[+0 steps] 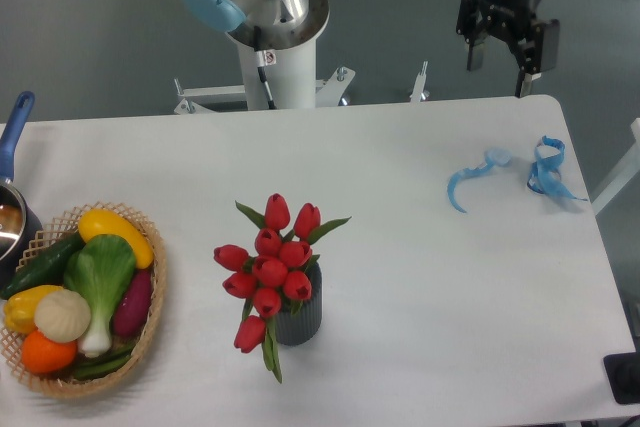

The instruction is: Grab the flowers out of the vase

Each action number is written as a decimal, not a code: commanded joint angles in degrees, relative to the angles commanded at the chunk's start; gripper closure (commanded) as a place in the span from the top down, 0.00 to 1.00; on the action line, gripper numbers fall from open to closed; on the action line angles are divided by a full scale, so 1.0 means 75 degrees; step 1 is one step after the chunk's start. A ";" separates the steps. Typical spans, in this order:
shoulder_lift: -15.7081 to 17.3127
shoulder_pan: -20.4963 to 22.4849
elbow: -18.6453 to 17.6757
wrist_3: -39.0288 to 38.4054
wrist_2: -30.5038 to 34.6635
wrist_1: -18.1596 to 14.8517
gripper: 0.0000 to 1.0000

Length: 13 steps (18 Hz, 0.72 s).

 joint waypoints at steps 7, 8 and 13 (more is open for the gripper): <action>0.0105 -0.0082 -0.0198 -0.0047 0.0047 0.0023 1.00; 0.0094 -0.0082 -0.0246 -0.0047 0.0024 0.0012 1.00; 0.0035 -0.0070 -0.0375 -0.0477 -0.0514 -0.0035 1.00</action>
